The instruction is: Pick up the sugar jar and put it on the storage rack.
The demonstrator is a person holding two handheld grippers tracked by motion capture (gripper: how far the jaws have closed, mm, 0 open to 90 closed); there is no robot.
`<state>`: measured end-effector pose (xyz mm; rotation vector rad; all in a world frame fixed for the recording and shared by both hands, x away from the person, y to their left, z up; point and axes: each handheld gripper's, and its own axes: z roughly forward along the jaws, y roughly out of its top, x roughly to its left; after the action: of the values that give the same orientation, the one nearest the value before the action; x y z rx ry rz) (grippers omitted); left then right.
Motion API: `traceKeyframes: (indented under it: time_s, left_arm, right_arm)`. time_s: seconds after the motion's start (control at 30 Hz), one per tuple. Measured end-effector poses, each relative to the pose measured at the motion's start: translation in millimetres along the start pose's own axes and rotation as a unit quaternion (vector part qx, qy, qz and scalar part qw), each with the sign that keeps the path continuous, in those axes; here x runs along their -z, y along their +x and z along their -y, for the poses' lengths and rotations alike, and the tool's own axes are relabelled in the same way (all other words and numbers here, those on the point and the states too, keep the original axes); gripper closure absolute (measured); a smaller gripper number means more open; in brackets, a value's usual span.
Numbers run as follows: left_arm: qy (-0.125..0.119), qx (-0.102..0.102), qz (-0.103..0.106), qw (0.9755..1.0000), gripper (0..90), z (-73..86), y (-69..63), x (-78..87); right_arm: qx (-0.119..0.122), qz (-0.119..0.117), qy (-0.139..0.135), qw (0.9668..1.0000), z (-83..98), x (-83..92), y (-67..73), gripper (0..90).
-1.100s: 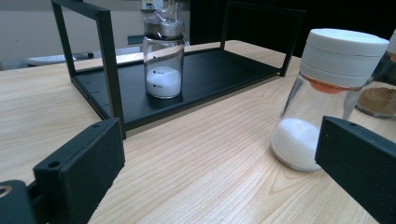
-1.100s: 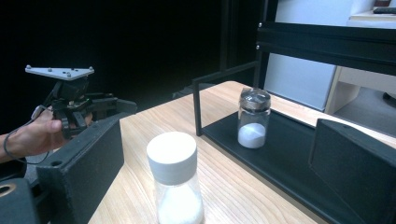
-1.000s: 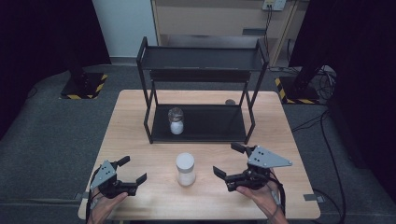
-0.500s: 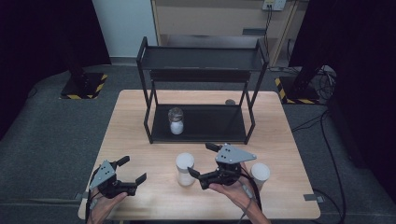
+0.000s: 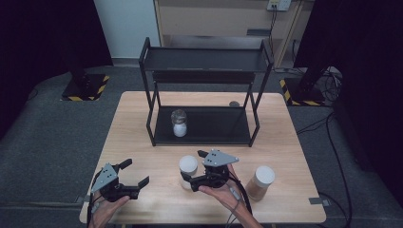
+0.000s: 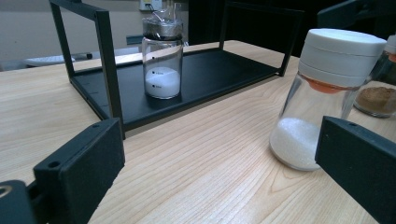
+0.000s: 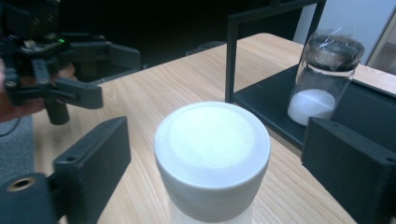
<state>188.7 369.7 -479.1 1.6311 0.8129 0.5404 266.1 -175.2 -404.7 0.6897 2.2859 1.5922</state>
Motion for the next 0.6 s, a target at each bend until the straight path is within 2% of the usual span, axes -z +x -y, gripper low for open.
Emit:
traceKeyframes:
  time_s: [0.3, 0.47, 0.6]
  left_arm:
    - [0.000, 0.000, -0.001, 1.0000, 0.4, 0.0, 0.4, 0.4]
    - [0.000, 0.000, -0.001, 1.0000, 0.4, 0.0, 0.6, 0.5]
    - [0.001, 0.000, -0.001, 1.0000, 0.4, -0.2, 0.6, 0.6]
  right_arm:
    - [0.006, 0.007, 0.013, 0.9999, 8.5, -14.8, 2.6, 21.7]
    - [0.008, -0.002, 0.006, 0.9999, 13.1, -15.9, 0.8, 33.4]
    - [0.010, 0.002, 0.005, 0.9999, 12.9, -15.5, 3.9, 34.0]
